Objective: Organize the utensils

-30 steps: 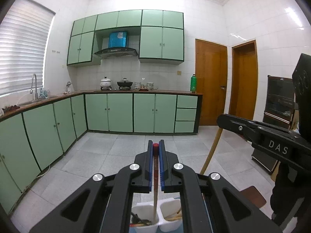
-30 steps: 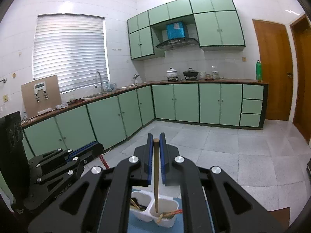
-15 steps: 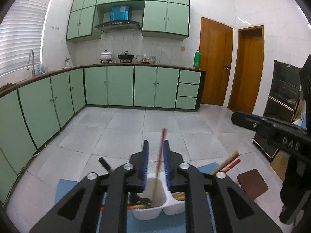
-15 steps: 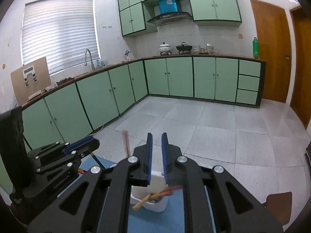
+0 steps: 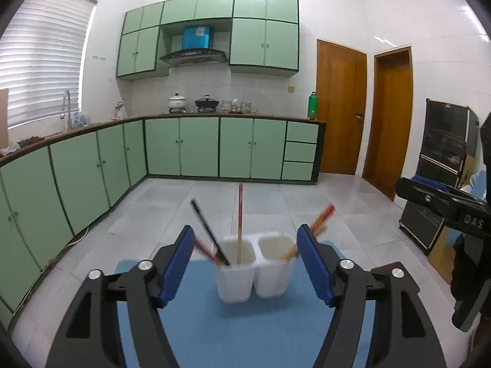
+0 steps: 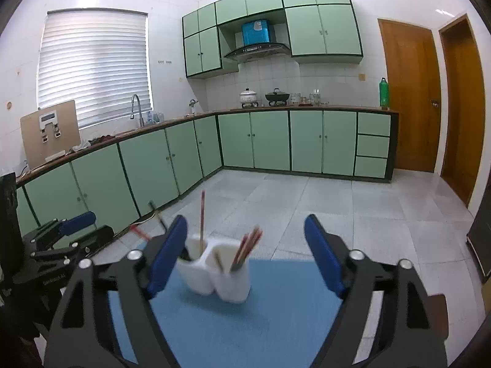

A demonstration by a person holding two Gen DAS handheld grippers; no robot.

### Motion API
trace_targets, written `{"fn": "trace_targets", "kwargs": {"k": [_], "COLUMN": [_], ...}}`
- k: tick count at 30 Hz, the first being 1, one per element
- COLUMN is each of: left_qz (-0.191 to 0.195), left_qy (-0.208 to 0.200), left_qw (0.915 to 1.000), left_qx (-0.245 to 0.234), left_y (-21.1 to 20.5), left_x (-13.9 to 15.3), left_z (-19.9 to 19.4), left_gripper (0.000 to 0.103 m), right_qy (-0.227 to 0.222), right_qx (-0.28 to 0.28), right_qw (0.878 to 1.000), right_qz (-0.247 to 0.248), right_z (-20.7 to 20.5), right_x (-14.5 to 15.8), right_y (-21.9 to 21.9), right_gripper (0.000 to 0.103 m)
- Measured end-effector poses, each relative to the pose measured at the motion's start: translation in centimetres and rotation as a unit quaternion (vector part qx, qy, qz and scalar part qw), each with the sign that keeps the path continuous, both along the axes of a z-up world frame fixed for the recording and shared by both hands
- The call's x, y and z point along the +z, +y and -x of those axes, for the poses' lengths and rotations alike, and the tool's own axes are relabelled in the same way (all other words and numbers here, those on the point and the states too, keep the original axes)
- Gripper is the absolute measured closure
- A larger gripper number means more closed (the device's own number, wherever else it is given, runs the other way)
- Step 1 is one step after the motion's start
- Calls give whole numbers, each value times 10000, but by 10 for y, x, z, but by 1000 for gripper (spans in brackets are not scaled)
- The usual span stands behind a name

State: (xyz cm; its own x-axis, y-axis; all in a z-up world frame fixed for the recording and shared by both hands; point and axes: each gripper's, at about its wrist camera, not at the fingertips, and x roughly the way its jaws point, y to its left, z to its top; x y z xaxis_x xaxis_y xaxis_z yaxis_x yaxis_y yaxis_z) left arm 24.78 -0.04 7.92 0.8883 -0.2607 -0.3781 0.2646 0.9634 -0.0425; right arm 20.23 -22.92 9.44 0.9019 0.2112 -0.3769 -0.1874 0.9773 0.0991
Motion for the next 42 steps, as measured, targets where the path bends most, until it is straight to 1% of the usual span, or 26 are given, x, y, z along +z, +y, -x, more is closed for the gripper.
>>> {"fn": "trace_targets", "kwargs": {"k": [1,3,7,10,15,20,24,30,42], "left_qz": [6,45,67,81,-28,-30,14,66,14], "left_qy": [35,101,238,282,225,153,101,-42,-203], "left_qw": [10000,9999,9997,9995,9996,9998,9999,9998,9996], "left_qx": [9,45,88,120,172,123,99,173,186], "left_y": [1,2,3,2,-3,-3,-2,2,0], "left_x": [-4,-10,-25,-32,-31,-28,-23,-15,-9], "left_z": [8,21,52,72,103,127,139,153,170], "left_gripper": [28,25,19,16,11,7,6,6,6], "right_qy": [31,93,225,241,263,170,120,120,-8], "right_qx": [17,66,188,216,342,393,483,545,518], "right_qw": [10000,9999,9996,9995,9991,9991,9988,9984,9986], "right_qz": [-29,-64,-8,59,-31,-9,-38,94,130], "right_z": [10,28,59,80,106,126,140,156,170], "right_x": [-5,-14,-31,-37,-40,-36,-33,-33,-26], "right_y": [1,5,15,23,29,30,32,37,37], "right_gripper": [16,13,10,9,8,6,6,6,6]}}
